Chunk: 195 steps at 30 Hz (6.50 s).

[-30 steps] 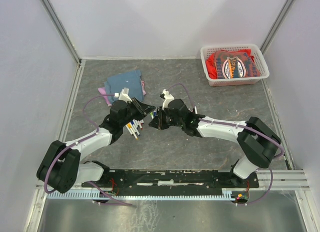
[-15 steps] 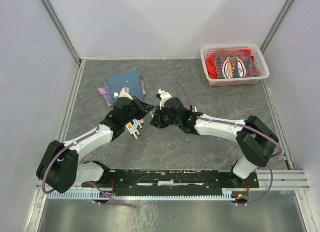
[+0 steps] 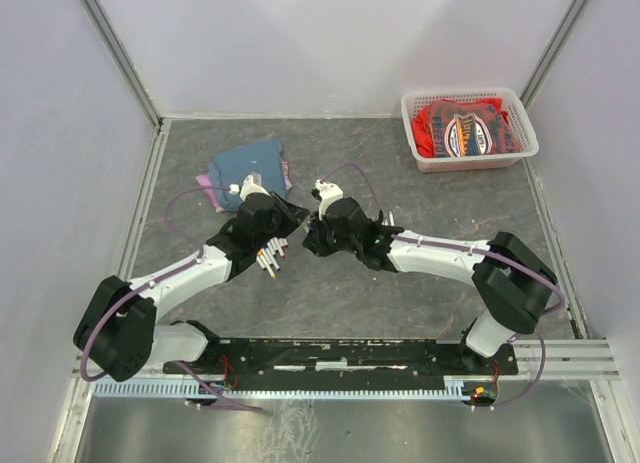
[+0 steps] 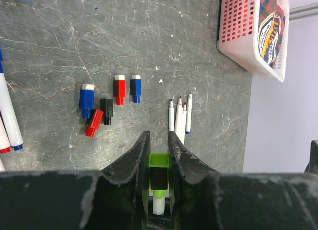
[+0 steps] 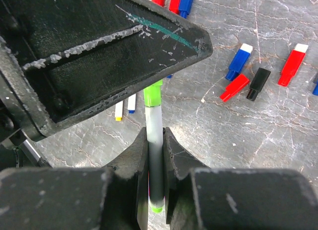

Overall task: Open the pen caps
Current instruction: Open the pen cap from the pen, then place the pen at the center of the board, then place the pen cap at the center of the board, then pick up the pen from the center of the board.

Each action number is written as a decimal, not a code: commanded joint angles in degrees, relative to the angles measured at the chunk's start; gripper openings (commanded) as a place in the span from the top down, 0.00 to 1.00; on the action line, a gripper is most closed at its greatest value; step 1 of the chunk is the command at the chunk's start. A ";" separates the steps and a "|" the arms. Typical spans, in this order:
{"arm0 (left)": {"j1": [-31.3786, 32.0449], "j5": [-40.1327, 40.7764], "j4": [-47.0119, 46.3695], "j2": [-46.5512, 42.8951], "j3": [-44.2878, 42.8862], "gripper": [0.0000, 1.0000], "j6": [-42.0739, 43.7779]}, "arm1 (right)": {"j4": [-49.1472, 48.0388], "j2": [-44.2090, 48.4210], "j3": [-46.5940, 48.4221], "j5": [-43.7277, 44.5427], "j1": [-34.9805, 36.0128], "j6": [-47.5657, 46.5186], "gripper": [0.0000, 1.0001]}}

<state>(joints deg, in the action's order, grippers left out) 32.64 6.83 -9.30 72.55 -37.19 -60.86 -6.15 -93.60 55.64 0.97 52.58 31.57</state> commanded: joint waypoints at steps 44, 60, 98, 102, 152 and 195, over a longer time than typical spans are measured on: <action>4.29 8.21 -12.77 5.35 -2.22 0.97 3.83 | -2.92 15.75 -12.58 5.74 1.84 2.56 0.99; 4.33 11.86 11.34 23.27 -22.26 0.97 18.54 | 8.30 6.32 -6.59 14.59 -7.23 -0.45 0.99; 3.86 12.88 19.24 38.87 -37.66 0.82 25.09 | 13.32 -7.27 0.57 23.56 -11.31 -3.88 0.79; 3.83 12.91 19.59 39.26 -38.41 0.81 25.26 | 13.51 -7.63 0.64 24.15 -11.42 -3.97 0.78; 3.22 21.97 12.66 8.00 -15.46 0.47 18.67 | 18.64 -0.60 11.55 23.97 -3.40 -8.25 0.63; 1.46 33.26 13.11 -24.67 10.30 0.39 4.81 | 23.59 -32.07 42.11 14.56 3.57 -3.27 0.56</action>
<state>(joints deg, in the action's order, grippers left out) 34.41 37.45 4.34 49.41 -27.22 -53.76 17.08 -124.99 94.67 13.98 55.88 28.21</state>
